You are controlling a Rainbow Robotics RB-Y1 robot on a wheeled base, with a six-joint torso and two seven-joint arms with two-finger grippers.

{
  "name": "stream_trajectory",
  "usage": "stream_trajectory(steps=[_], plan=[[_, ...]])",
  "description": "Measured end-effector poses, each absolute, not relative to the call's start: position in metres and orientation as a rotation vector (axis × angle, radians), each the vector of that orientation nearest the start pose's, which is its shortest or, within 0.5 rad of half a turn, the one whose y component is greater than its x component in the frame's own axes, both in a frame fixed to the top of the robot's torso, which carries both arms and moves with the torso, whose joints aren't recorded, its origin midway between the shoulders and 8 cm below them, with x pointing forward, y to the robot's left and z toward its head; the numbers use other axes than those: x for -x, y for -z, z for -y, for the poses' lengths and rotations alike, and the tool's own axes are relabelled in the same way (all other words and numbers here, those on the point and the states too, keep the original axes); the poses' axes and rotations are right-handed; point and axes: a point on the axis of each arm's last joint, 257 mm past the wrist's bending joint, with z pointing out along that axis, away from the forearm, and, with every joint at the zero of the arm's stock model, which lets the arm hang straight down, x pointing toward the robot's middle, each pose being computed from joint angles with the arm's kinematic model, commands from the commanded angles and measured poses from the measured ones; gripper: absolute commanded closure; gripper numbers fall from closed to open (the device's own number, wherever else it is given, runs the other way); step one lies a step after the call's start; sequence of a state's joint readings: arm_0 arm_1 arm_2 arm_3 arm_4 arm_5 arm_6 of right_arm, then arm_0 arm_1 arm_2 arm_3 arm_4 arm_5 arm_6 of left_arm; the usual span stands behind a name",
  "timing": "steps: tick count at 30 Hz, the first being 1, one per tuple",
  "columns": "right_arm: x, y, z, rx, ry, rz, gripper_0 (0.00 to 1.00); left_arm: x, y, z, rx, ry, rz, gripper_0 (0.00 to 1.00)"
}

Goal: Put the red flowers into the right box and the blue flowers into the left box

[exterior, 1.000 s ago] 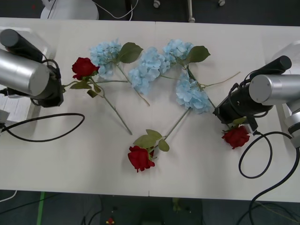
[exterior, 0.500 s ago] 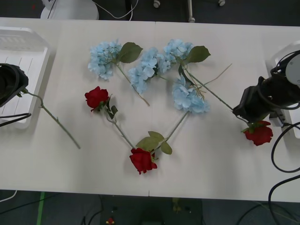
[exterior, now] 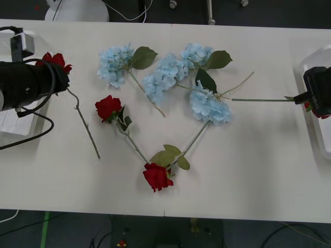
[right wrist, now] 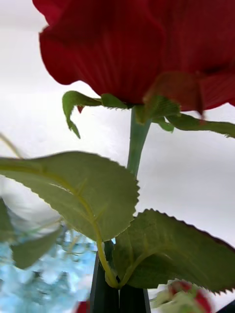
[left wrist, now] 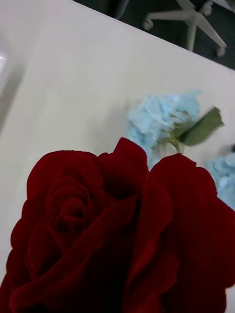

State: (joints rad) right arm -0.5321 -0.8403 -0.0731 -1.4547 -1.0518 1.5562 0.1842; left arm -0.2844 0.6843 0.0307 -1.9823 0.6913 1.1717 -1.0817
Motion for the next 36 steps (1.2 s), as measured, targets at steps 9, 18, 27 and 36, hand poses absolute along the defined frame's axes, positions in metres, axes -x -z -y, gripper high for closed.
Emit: stream_trajectory(steps=[9, 18, 27, 36], plan=[[-0.525, 0.144, 0.429, -0.682, -0.262, -2.508, 1.00, -0.549, 0.133, -0.162, -0.254, 0.412, -2.124, 1.00], [-0.577, 0.130, 0.508, -0.246, 0.089, -2.357, 1.00, -0.575, 0.125, -0.048, -0.195, 0.814, -2.013, 1.00], [-0.590, 0.132, 0.564, 0.127, 0.597, -2.293, 1.00, -0.568, 0.071, 0.012, -0.237, 1.030, -1.904, 1.00], [-0.594, 0.167, 0.603, 0.211, 0.752, -2.236, 0.74, -0.549, 0.034, 0.048, -0.229, 1.240, -1.841, 1.00]])
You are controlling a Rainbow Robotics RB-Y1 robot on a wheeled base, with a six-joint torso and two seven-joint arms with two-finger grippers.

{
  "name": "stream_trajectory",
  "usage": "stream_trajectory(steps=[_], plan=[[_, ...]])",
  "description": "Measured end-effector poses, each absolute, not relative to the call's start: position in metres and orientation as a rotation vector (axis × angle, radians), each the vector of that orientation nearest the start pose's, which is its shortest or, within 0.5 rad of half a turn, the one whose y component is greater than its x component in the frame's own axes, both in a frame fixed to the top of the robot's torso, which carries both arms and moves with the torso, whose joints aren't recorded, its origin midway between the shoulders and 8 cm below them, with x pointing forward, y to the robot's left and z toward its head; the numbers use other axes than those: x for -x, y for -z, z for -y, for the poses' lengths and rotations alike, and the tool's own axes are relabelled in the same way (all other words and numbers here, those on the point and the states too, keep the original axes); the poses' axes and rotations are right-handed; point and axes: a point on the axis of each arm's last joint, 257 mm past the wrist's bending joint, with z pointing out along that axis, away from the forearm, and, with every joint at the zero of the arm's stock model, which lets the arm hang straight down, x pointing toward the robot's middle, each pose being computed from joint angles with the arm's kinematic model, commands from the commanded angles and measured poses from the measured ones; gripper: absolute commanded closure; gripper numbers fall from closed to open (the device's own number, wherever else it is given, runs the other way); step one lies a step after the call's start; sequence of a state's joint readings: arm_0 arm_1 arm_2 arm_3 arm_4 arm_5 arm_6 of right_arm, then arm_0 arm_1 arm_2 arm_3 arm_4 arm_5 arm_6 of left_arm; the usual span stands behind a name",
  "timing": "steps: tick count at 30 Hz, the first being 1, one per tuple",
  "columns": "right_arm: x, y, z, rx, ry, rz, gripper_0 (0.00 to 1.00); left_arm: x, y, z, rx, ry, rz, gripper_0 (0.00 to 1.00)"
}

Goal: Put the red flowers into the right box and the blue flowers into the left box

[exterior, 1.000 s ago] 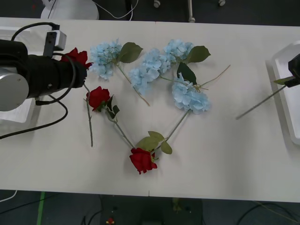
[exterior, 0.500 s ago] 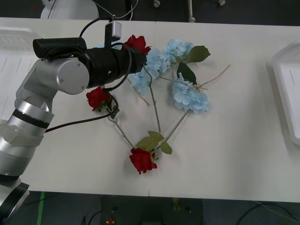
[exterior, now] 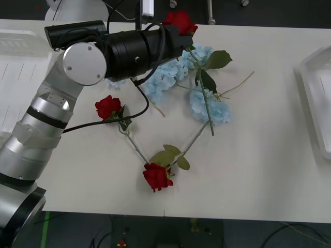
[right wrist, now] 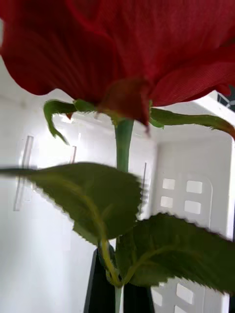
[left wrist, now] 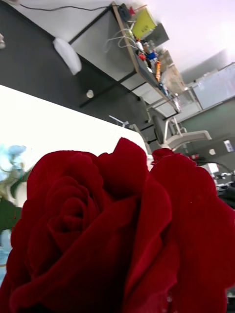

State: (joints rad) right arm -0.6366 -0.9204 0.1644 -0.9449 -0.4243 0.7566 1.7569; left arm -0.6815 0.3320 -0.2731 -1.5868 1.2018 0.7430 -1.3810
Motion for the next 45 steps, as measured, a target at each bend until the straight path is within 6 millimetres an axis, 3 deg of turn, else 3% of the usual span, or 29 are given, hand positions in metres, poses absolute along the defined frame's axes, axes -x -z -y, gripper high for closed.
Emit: stream_trajectory(steps=[2, 6, 12, 16, 19, 29, 33, 40, 45], plan=[[-0.590, 0.174, 0.610, 0.201, 0.761, -2.247, 0.55, -0.544, 0.033, 0.056, -0.241, 1.262, -1.843, 1.00], [-0.585, 0.182, 0.615, 0.190, 0.765, -2.268, 0.31, -0.536, 0.034, 0.071, -0.260, 1.289, -1.840, 1.00], [-0.588, 0.189, 0.596, 0.114, 0.600, -2.300, 0.02, -0.527, 0.029, 0.093, -0.262, 1.333, -1.804, 1.00], [-0.582, 0.190, 0.571, 0.080, 0.457, -2.370, 0.00, -0.520, 0.027, 0.105, -0.265, 1.362, -1.796, 1.00], [-0.574, 0.184, 0.535, 0.119, 0.310, -2.439, 0.00, -0.518, 0.027, 0.111, -0.266, 1.369, -1.792, 1.00], [-0.539, 0.147, 0.384, 0.454, -0.163, -2.500, 0.00, -0.522, 0.032, 0.114, -0.246, 1.369, -1.797, 1.00], [-0.510, 0.139, 0.321, 0.571, -0.403, -2.462, 0.00, -0.523, 0.032, 0.114, -0.242, 1.368, -1.796, 1.00], [-0.451, 0.145, 0.262, 0.657, -0.737, -2.459, 0.00, -0.525, 0.030, 0.113, -0.234, 1.369, -1.785, 1.00], [-0.428, 0.140, 0.235, 0.692, -0.888, -2.435, 0.00, -0.526, 0.029, 0.113, -0.232, 1.369, -1.783, 1.00]])
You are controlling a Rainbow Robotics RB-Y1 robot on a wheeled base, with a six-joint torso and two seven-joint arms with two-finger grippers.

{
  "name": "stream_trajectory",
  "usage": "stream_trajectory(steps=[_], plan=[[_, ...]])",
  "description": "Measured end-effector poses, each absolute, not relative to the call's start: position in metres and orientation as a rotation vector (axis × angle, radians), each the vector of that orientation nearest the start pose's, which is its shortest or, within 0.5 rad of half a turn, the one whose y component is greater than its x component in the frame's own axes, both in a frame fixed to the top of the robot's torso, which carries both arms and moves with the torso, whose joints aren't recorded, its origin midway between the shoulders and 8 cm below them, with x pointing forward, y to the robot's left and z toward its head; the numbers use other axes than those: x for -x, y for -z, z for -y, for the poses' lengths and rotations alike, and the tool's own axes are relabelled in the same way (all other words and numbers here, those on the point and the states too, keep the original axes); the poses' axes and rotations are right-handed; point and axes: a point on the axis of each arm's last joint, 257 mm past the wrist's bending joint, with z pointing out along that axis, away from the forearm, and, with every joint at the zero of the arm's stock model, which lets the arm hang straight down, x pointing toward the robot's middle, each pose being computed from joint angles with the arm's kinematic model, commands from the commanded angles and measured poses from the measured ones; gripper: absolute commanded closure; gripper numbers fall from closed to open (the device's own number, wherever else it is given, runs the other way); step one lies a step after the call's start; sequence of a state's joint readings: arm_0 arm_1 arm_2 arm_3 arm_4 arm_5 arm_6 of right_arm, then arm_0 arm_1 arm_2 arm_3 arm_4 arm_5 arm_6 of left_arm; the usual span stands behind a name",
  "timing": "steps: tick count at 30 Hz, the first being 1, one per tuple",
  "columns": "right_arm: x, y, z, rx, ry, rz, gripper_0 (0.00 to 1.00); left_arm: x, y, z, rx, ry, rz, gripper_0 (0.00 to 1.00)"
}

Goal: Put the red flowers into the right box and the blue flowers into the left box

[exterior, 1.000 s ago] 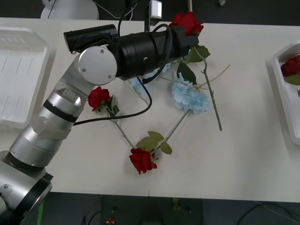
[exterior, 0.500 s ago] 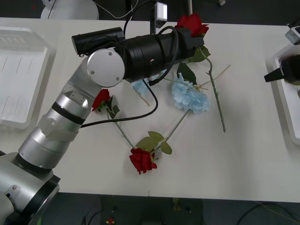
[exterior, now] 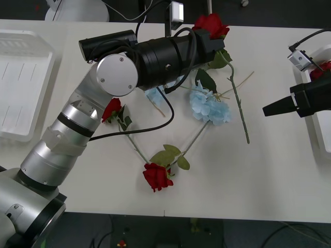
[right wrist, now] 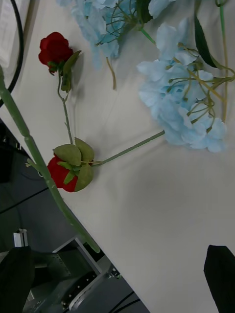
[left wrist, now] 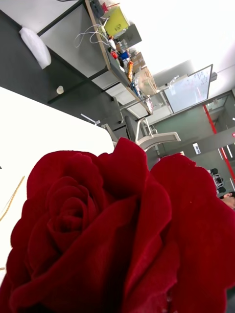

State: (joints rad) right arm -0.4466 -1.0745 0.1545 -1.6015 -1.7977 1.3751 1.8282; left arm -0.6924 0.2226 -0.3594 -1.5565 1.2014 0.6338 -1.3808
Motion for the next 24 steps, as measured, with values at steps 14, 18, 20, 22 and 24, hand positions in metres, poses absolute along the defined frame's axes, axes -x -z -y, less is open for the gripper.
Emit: stream_trajectory(steps=[14, 18, 20, 22, 24], plan=[[-0.425, 0.158, 0.166, 0.765, -1.010, -2.344, 0.07, -0.527, 0.027, 0.112, -0.224, 1.370, -1.771, 1.00], [-0.427, 0.160, 0.161, 0.757, -1.017, -2.336, 0.12, -0.527, 0.026, 0.112, -0.223, 1.371, -1.770, 1.00], [-0.426, 0.163, 0.159, 0.761, -1.019, -2.341, 0.12, -0.527, 0.026, 0.112, -0.223, 1.370, -1.770, 1.00], [-0.424, 0.166, 0.158, 0.767, -1.021, -2.349, 0.13, -0.527, 0.026, 0.112, -0.223, 1.370, -1.769, 1.00], [-0.421, 0.170, 0.156, 0.775, -1.024, -2.359, 0.27, -0.527, 0.026, 0.112, -0.223, 1.370, -1.769, 1.00]])
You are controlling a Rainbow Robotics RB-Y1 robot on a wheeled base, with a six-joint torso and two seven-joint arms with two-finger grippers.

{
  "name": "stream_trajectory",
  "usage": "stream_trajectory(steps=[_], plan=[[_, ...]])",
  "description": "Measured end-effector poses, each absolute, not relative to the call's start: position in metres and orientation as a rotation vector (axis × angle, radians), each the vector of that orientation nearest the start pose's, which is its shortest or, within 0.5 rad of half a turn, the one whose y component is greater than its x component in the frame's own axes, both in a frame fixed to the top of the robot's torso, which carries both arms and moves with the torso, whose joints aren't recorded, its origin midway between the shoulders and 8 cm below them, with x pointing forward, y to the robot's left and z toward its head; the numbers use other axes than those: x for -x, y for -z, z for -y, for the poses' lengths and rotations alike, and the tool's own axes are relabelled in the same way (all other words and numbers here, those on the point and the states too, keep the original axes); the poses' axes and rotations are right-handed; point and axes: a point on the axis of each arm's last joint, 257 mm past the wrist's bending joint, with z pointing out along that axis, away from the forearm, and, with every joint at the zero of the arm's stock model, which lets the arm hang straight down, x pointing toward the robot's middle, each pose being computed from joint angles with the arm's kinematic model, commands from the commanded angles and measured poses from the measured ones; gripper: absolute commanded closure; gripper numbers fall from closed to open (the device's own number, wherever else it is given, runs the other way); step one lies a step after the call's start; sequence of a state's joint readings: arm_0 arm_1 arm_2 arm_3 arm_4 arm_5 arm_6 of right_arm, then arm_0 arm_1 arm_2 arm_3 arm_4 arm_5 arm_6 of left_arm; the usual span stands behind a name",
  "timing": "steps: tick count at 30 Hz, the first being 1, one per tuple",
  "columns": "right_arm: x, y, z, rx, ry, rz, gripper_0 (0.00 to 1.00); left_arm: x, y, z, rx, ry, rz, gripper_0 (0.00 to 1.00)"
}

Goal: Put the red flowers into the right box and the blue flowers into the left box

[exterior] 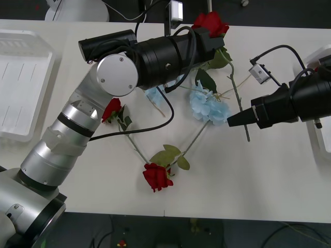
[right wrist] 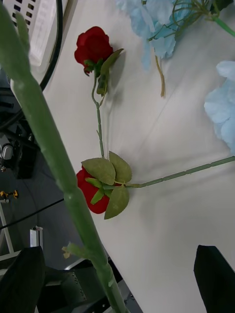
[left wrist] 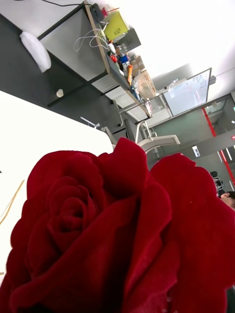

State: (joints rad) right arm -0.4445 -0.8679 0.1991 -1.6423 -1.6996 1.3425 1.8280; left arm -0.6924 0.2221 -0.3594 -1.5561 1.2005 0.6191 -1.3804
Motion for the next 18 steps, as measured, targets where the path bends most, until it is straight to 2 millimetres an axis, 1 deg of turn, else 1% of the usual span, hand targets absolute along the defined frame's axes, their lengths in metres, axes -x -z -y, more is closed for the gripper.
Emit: stream_trajectory(steps=[1, 4, 5, 6, 7, 14, 15, 16, 18], plan=[[-0.4198, 0.1722, 0.1554, 0.778, -1.026, -2.364, 0.33, -0.5275, 0.0265, 0.1121, -0.223, 1.370, -1.770, 1.00], [-0.4167, 0.1767, 0.1535, 0.786, -1.030, -2.374, 0.77, -0.5275, 0.0266, 0.1121, -0.223, 1.369, -1.770, 1.00], [-0.4160, 0.1777, 0.1531, 0.788, -1.031, -2.377, 0.84, -0.5275, 0.0266, 0.1121, -0.223, 1.369, -1.770, 1.00], [-0.4156, 0.1784, 0.1528, 0.789, -1.031, -2.378, 0.96, -0.5276, 0.0266, 0.1120, -0.223, 1.369, -1.770, 1.00], [-0.4154, 0.1787, 0.1526, 0.789, -1.032, -2.379, 1.00, -0.5276, 0.0266, 0.1120, -0.223, 1.369, -1.770, 1.00], [-0.4185, 0.1773, 0.1520, 0.770, -1.032, -2.373, 1.00, -0.5277, 0.0266, 0.1120, -0.223, 1.369, -1.770, 1.00], [-0.4189, 0.1771, 0.1519, 0.768, -1.032, -2.373, 1.00, -0.5277, 0.0267, 0.1120, -0.223, 1.368, -1.770, 0.98], [-0.4191, 0.1770, 0.1518, 0.768, -1.032, -2.372, 1.00, -0.5278, 0.0268, 0.1119, -0.222, 1.368, -1.770, 0.90], [-0.4192, 0.1769, 0.1518, 0.767, -1.032, -2.372, 1.00, -0.5279, 0.0270, 0.1118, -0.222, 1.367, -1.770, 0.65]])
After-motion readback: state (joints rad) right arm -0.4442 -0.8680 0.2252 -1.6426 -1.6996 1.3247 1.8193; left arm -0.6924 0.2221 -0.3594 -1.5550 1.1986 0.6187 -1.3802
